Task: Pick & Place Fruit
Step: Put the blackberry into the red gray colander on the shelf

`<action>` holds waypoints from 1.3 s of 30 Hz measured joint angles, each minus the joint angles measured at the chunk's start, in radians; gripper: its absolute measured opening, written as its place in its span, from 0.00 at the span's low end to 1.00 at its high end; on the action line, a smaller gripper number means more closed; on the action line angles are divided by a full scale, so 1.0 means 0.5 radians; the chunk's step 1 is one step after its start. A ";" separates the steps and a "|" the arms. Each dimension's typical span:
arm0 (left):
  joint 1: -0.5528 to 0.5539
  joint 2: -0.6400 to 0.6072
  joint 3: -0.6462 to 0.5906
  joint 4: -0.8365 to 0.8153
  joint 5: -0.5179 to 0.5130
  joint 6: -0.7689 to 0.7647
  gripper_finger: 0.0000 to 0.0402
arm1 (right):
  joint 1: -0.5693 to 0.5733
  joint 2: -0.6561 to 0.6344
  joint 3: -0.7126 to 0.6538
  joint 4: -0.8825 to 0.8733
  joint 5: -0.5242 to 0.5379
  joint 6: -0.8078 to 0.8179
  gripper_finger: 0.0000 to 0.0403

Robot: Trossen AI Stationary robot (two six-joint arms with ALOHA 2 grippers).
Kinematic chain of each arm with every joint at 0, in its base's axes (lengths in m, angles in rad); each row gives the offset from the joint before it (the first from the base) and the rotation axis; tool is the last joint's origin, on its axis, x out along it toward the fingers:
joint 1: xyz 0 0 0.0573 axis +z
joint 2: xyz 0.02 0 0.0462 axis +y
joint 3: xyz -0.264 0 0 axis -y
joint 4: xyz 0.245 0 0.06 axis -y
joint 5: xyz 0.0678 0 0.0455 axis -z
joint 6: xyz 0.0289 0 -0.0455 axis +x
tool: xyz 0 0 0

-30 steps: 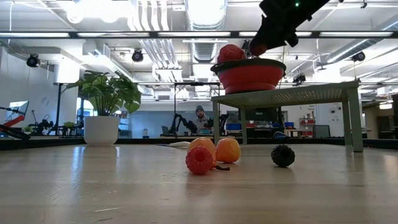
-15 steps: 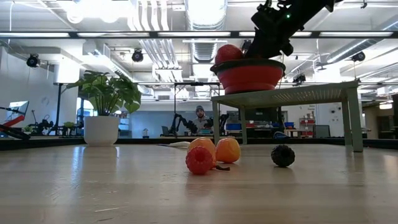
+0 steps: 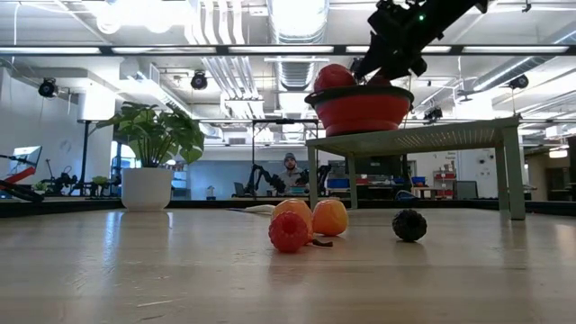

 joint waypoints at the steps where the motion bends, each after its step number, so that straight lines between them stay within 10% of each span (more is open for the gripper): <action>1: 0.001 0.000 0.000 -0.002 0.001 -0.007 0.68 | 0.000 -0.013 0.000 0.000 0.000 -0.001 0.73; 18: 0.000 0.233 -0.053 -0.171 0.149 -0.073 0.68 | 0.278 -0.285 0.001 -0.055 -0.143 -0.148 0.59; 39: 0.000 0.412 -0.065 -0.201 0.402 -0.247 0.68 | 1.664 0.031 -0.108 -0.196 0.100 0.304 0.54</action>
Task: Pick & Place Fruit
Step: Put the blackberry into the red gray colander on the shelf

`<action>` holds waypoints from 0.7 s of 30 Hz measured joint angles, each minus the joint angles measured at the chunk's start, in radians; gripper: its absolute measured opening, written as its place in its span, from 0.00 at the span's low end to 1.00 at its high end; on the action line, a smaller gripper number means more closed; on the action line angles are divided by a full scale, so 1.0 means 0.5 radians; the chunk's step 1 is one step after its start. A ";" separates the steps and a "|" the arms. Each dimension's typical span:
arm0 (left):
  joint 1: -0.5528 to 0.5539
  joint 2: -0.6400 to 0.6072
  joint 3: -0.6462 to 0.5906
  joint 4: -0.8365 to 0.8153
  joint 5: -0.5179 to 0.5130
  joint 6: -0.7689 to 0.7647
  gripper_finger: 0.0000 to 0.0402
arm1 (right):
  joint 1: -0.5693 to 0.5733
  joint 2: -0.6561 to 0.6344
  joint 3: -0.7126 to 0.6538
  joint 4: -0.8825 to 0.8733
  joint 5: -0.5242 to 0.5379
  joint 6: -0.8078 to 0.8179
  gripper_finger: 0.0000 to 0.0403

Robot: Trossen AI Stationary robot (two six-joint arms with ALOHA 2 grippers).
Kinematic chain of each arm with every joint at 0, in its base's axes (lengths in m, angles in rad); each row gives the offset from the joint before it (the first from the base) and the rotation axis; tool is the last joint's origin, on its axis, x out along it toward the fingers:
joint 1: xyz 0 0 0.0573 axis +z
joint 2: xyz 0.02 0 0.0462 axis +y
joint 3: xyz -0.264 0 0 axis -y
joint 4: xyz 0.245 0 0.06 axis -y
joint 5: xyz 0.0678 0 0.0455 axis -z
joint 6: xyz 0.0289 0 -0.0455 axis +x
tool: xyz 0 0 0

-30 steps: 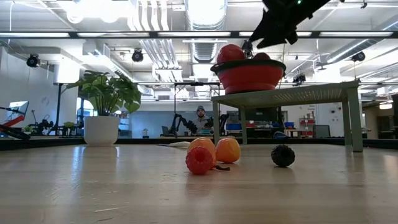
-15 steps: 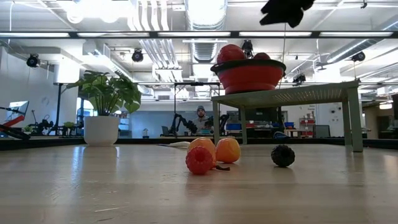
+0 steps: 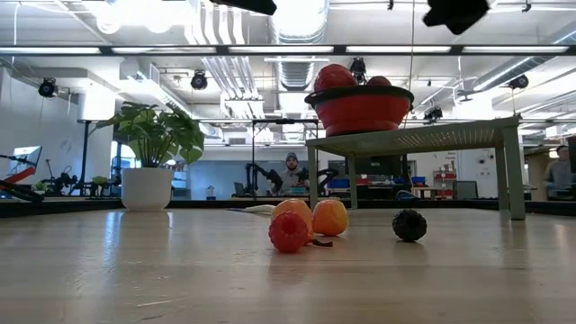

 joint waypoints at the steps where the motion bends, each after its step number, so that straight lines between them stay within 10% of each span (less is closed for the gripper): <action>1: 0.000 -0.001 0.000 0.000 0.000 0.000 0.68 | 0.051 0.045 0.000 0.004 0.036 0.034 0.54; 21: 0.003 -0.011 0.076 0.020 -0.060 0.223 0.68 | 0.219 0.846 -0.017 0.549 0.026 0.362 0.55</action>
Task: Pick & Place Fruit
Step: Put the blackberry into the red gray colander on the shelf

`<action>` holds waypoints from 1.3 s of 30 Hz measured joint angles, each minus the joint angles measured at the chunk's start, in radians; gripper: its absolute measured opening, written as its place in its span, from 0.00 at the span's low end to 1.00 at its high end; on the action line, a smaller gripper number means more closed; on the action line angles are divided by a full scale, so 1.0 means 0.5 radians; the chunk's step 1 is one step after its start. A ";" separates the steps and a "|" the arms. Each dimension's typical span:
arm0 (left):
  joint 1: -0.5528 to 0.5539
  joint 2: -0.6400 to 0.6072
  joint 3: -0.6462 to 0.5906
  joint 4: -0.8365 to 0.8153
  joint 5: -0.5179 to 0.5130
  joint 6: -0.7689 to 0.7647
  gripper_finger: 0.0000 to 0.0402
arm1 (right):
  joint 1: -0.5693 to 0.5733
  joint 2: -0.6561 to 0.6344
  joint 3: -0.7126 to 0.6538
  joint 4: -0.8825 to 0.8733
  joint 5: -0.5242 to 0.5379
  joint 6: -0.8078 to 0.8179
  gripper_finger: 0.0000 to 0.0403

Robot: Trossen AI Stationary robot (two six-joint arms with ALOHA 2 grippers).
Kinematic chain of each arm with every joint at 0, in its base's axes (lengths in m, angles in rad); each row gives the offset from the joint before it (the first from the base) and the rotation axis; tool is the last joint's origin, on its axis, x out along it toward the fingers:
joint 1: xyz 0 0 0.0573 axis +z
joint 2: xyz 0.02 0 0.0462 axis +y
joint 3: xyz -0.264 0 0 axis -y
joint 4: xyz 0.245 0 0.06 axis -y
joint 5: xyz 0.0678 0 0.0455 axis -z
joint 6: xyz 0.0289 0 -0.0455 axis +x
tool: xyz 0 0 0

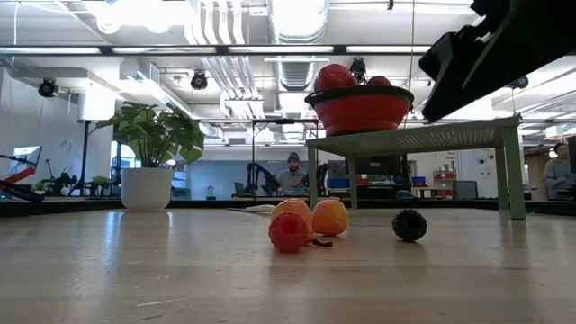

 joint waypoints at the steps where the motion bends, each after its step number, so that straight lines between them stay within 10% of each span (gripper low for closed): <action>1: -0.001 0.000 0.008 0.000 -0.028 0.003 0.68 | -0.007 0.017 0.000 0.024 -0.007 -0.002 0.55; 20: 0.002 -0.186 0.025 -0.011 -0.137 0.009 0.68 | -0.124 0.151 -0.158 0.317 -0.056 0.010 0.73; 39: 0.011 -0.433 0.022 -0.008 -0.182 0.067 0.68 | -0.217 0.167 -0.340 0.633 -0.056 0.017 0.63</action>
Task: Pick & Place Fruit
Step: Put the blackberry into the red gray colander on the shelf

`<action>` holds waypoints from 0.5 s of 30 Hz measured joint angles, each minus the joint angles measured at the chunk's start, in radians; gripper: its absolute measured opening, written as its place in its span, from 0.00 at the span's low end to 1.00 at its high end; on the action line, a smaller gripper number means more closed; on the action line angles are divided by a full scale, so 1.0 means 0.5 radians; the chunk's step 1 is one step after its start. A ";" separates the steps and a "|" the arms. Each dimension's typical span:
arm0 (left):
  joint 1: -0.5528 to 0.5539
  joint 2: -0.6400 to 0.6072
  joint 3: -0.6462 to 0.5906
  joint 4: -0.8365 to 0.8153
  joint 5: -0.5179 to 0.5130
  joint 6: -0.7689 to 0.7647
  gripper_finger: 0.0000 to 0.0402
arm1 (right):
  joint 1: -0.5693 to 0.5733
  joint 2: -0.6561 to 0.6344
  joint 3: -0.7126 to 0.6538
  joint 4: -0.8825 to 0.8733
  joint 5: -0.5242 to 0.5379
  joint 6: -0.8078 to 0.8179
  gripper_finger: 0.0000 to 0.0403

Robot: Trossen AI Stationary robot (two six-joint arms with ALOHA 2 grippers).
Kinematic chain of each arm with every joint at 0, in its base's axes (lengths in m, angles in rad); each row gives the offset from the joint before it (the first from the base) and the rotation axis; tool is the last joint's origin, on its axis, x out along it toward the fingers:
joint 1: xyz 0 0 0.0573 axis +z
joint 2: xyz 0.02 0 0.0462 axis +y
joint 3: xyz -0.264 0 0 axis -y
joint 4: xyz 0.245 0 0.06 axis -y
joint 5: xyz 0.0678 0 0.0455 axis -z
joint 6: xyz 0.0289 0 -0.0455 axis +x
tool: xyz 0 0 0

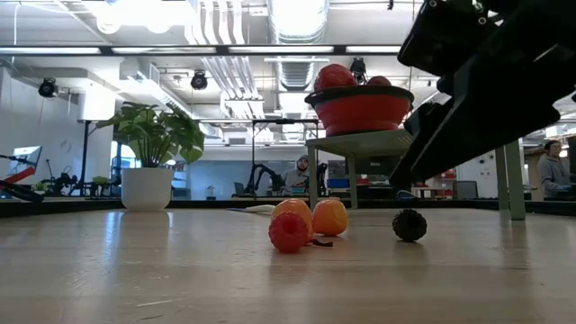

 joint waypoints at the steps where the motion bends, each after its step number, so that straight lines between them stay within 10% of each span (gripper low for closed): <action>1: 0.000 -0.020 0.000 0.000 -0.001 0.006 0.68 | -0.001 0.015 -0.013 0.049 0.000 0.001 0.63; 15: -0.001 -0.294 0.000 0.043 -0.002 0.200 0.68 | -0.028 0.303 -0.017 0.233 0.018 0.049 0.67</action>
